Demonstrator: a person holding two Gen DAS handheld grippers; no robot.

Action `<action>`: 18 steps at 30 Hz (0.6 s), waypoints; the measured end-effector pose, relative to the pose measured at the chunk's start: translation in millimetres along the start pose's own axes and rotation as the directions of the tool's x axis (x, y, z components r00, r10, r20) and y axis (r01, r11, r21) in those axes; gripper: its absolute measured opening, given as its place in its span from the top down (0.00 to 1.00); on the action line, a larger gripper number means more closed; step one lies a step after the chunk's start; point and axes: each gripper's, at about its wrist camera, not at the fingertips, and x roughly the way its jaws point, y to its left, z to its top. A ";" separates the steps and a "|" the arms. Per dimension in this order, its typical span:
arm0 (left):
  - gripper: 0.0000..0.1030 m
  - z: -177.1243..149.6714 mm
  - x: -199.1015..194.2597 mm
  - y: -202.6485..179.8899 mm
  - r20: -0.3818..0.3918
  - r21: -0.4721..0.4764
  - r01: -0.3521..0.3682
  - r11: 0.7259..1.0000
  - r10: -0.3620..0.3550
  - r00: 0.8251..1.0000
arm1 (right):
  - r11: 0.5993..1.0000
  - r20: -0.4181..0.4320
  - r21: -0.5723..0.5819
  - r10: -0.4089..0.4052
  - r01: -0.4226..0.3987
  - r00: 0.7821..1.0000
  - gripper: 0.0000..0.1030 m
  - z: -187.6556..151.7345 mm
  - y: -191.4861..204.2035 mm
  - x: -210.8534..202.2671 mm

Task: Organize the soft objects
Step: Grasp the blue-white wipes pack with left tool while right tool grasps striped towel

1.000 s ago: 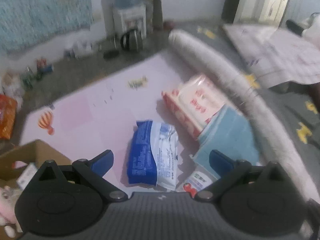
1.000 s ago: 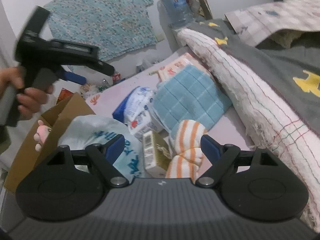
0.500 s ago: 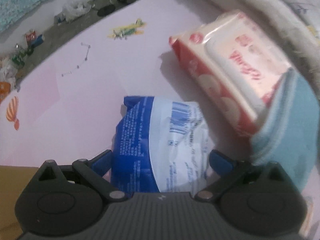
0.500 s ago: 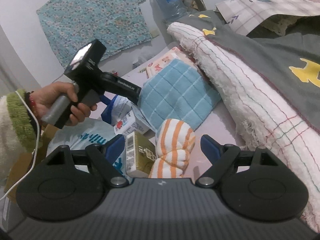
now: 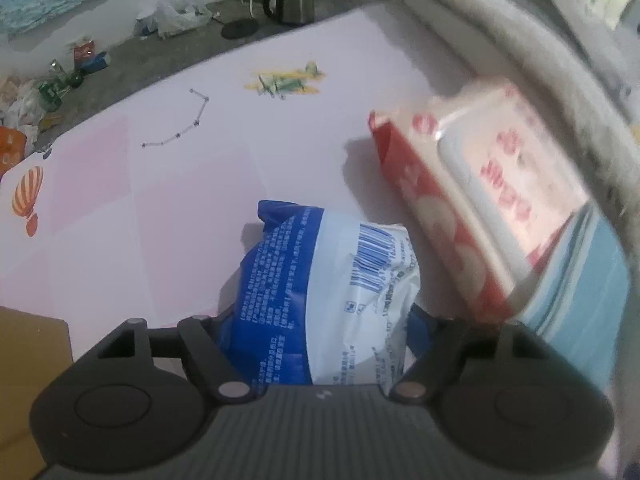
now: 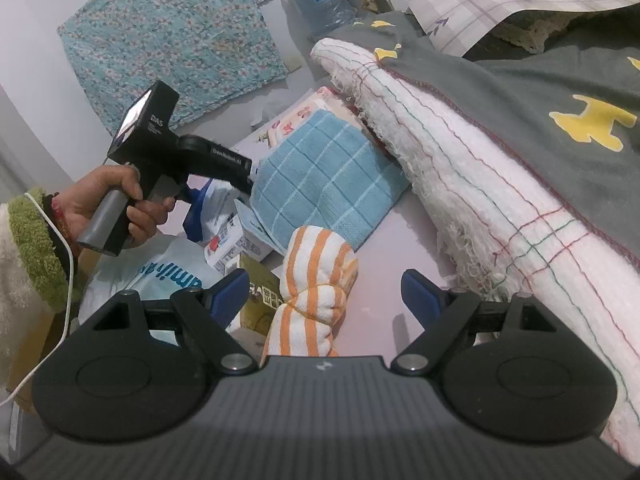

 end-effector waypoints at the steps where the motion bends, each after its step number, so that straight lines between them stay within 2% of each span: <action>1: 0.25 1.1 -5.0 1.0 0.018 -0.013 0.006 1.000 -0.006 1.000 | 1.000 0.001 -0.002 -0.002 0.002 1.000 0.19 0.7 0.2 0.7; 5: 0.25 3.8 -26.9 3.5 0.108 -0.049 0.038 0.998 -0.033 0.994 | 1.000 0.010 -0.009 0.002 -0.002 1.000 0.19 2.9 0.2 1.1; 11: 0.25 0.1 -79.5 6.0 0.239 -0.079 0.103 0.992 -0.081 0.968 | 1.000 -0.027 -0.011 0.016 -0.016 1.000 0.21 6.6 7.6 17.8; 18: 0.25 -23.4 -145.9 10.1 0.337 -0.030 0.150 0.988 -0.132 0.932 | 0.997 -0.119 -0.057 -0.050 0.043 0.992 0.46 5.7 15.1 53.4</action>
